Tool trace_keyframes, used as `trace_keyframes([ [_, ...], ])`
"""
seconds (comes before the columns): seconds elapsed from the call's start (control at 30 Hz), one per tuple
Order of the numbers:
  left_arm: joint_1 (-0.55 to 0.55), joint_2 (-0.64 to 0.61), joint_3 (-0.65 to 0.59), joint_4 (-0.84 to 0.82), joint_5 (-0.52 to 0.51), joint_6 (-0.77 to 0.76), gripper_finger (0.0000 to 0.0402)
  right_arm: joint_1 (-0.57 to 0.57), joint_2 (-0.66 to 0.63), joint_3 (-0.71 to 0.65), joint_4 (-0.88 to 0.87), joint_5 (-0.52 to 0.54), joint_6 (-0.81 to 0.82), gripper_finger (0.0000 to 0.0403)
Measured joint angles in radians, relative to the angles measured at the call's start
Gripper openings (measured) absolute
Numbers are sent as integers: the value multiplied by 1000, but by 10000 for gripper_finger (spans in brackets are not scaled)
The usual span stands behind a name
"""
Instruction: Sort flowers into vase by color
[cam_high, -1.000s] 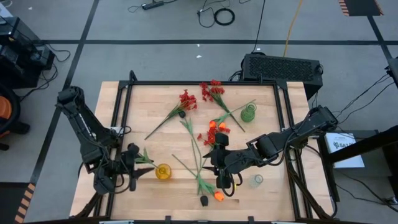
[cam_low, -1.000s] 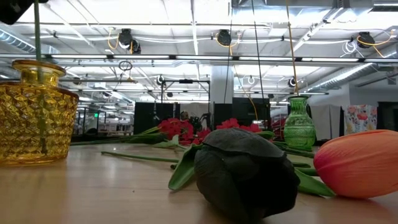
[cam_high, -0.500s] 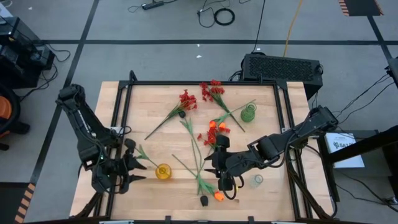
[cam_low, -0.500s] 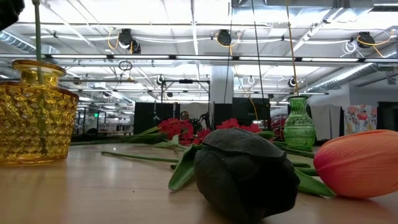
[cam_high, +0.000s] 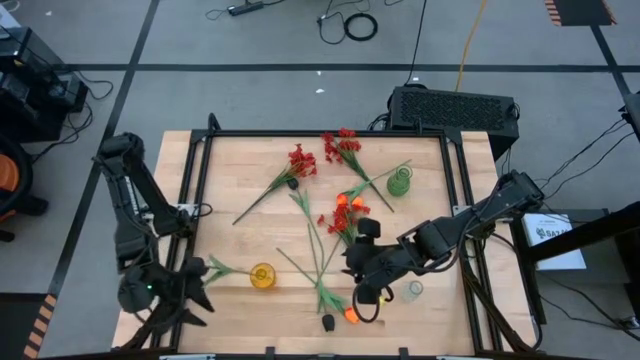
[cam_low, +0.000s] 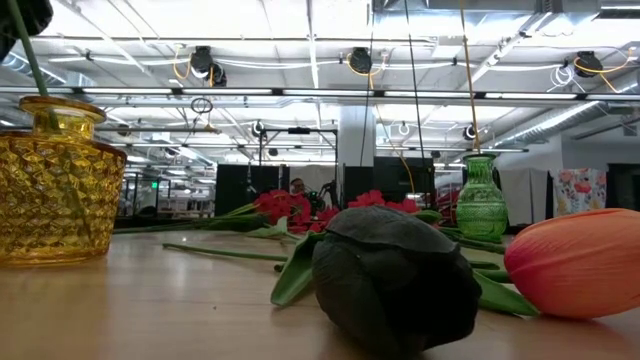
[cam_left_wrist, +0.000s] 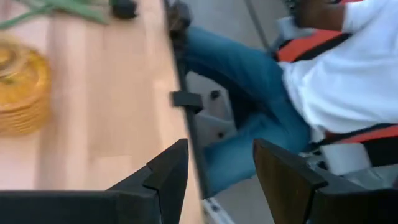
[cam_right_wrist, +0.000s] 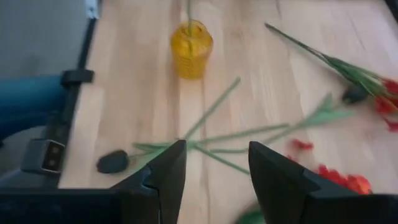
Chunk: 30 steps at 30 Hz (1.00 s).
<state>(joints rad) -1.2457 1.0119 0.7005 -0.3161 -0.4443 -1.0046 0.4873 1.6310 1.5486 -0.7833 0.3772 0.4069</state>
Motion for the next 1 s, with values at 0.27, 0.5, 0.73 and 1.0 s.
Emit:
trace_keyframes([
  [0.27, -33, 0, 94, -16, -231, 164, 187, -1, 0, 0, -36, 113, 22, 166],
  [0.5, -33, -1, 269, -107, -270, 393, 187, -1, 0, 0, -38, 120, 5, 166],
  [0.73, -29, -4, 438, -261, -560, 589, 187, -1, 0, 0, -37, 124, 1, 166],
  [1.0, 45, -65, 454, -423, -951, 642, 187, -1, 0, 0, -37, 125, -7, 166],
])
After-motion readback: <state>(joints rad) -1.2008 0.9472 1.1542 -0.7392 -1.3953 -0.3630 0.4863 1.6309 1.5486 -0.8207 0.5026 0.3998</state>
